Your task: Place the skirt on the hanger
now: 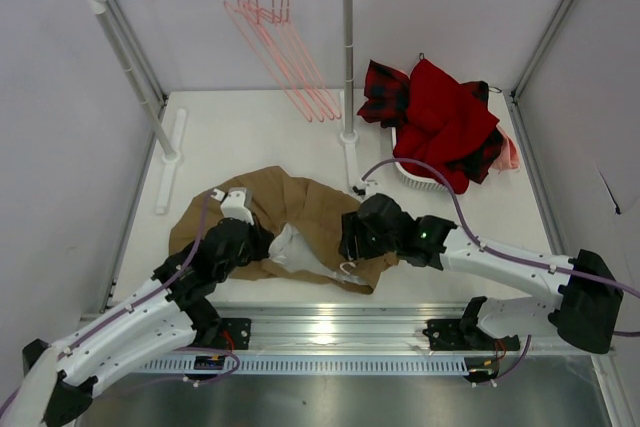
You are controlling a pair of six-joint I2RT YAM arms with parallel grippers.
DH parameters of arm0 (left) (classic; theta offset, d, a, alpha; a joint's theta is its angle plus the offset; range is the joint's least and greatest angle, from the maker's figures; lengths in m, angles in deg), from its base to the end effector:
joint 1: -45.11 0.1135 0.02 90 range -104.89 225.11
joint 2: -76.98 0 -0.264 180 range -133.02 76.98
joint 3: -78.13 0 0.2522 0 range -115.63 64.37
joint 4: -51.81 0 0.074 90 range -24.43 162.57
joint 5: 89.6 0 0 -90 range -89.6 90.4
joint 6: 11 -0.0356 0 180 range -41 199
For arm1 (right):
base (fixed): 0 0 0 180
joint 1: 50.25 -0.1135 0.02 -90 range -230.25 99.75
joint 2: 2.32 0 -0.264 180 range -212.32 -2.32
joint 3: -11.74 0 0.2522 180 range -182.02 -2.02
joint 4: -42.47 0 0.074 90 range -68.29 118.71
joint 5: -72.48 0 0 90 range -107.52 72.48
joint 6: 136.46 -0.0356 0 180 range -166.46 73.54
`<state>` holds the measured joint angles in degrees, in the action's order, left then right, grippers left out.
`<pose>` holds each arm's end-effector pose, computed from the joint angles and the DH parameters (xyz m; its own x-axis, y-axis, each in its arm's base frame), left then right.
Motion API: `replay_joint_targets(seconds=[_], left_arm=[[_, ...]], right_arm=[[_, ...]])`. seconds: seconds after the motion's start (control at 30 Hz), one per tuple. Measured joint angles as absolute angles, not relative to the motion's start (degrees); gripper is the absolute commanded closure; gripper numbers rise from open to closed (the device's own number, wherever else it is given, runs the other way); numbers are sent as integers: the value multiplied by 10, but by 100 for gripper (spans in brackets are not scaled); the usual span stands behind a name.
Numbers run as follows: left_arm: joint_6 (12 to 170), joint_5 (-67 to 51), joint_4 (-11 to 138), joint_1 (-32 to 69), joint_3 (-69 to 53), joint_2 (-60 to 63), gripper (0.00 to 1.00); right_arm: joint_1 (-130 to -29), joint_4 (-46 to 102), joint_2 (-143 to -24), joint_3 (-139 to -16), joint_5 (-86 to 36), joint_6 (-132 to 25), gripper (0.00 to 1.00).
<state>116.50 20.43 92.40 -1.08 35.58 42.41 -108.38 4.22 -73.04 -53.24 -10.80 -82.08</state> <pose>0.1077 -0.0947 0.2404 -0.5871 -0.2141 -0.7807 0.1523 0.9179 -0.3664 0.1421 0.2207 0.2615 -0.7634 -0.1324 -0.6322 -0.4359 0.8279 0.3530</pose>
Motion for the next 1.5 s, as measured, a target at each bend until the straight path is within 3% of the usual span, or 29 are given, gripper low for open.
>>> replay_joint_targets(seconds=[0.17,0.57,1.13,1.5], left_arm=[[1165,196,918,-11,359,419,96],[1165,196,917,-11,365,442,96],[1170,204,925,-11,365,423,96],[1181,212,904,-11,366,416,96]], right_arm=[[-1083,22,-721,-475,-110,-844,42],[-1084,42,-794,-483,-140,-870,47],[-1087,38,-740,-503,-111,-997,40],[-1115,62,-698,-447,-54,-1135,39]])
